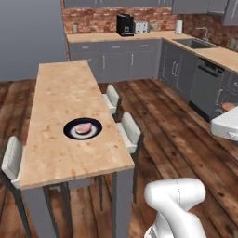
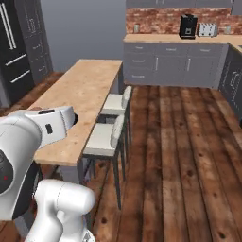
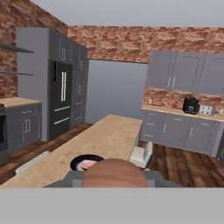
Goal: Retrieve the shaker from the cabinet and place it next the steak on a plate on the dining table.
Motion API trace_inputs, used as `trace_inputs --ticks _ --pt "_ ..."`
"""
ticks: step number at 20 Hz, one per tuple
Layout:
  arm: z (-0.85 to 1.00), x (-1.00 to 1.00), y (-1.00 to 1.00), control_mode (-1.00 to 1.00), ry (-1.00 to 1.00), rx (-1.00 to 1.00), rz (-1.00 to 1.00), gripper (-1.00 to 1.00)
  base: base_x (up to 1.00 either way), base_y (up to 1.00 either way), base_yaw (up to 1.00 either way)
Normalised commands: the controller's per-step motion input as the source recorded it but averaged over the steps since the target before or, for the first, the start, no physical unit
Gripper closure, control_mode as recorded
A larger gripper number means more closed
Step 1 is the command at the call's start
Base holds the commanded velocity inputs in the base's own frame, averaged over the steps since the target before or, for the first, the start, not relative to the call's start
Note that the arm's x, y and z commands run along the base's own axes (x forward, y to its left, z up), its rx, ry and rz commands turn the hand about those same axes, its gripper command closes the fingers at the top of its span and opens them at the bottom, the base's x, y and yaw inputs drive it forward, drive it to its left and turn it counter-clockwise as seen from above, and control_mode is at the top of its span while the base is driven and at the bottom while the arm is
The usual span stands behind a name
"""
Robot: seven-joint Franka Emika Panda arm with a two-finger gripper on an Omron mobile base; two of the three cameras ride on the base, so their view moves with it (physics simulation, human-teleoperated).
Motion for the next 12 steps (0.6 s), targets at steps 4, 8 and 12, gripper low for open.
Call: trace_inputs --ticks 4,8,12 --pt "0.00 0.00 0.00 1.00 0.00 0.00 0.00 1.00 0.70 0.96 -0.42" --pt "0.00 0.00 0.00 1.00 0.00 0.00 0.00 1.00 0.06 0.69 -0.22" --pt "0.00 0.00 0.00 1.00 0.00 0.00 0.00 1.00 0.04 0.42 -0.03"
